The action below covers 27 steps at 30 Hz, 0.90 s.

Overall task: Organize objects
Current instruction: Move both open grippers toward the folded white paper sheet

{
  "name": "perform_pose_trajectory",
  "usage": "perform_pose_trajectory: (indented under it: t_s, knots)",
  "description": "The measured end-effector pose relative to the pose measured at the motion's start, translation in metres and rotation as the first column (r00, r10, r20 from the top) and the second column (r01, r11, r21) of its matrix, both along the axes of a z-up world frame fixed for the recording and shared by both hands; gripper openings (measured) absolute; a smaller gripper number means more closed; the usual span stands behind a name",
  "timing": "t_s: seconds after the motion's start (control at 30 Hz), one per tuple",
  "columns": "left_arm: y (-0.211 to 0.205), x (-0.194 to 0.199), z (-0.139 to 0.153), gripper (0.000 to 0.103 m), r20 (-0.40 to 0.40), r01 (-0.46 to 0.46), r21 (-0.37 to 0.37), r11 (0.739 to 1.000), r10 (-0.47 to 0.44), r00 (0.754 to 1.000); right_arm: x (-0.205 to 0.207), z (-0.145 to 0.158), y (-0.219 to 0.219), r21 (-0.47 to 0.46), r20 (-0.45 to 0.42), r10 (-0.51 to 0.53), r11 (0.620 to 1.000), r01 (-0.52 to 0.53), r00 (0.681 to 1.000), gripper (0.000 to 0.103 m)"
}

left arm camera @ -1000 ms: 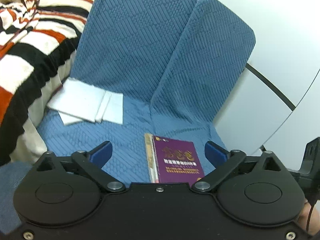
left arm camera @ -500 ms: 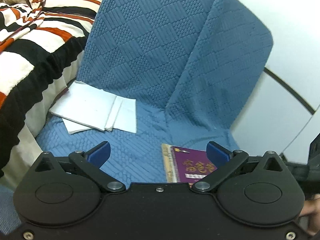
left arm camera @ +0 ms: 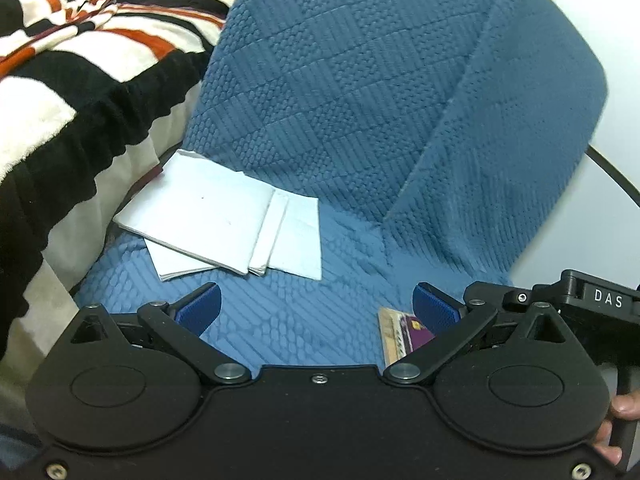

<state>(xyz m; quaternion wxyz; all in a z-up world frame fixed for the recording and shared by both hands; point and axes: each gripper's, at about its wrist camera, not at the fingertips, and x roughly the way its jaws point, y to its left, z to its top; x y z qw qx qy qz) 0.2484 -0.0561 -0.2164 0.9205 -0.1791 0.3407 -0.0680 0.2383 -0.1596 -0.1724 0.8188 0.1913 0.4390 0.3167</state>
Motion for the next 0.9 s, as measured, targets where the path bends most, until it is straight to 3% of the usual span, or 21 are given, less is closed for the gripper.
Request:
perform_pose_trajectory:
  t_s: [0.27,0.33,0.53,0.6,0.77,0.9]
  knots:
    - [0.021,0.043,-0.023,0.096,-0.093,-0.042,-0.060,0.997,0.036,0.995,0.036,-0.027,0.026,0.071,-0.136,0.012,0.998,-0.003,0.991,0.082]
    - [0.025,0.055,-0.030,0.091,-0.121,-0.055,-0.088,0.995,0.044,0.992,0.044,-0.034,0.033,0.099,-0.172,0.017,0.995,0.001,0.985,0.074]
    - [0.033,0.085,-0.051,0.077,-0.206,-0.096,-0.128,0.987,0.069,0.976,0.072,-0.064,0.048,0.175,-0.290,0.021,0.984,0.032,0.957,0.065]
    - [0.038,0.094,-0.060,0.074,-0.239,-0.117,-0.164,0.979,0.076,0.968,0.078,-0.073,0.053,0.186,-0.322,0.022,0.982,0.040,0.946,0.058]
    - [0.052,0.114,-0.082,0.056,-0.304,-0.180,-0.231,0.956,0.105,0.947,0.091,-0.086,0.068,0.189,-0.340,0.046,0.982,0.020,0.939,0.054]
    - [0.062,0.124,-0.095,0.048,-0.342,-0.231,-0.295,0.927,0.123,0.932,0.100,-0.097,0.081,0.198,-0.367,0.062,0.980,0.012,0.928,0.048]
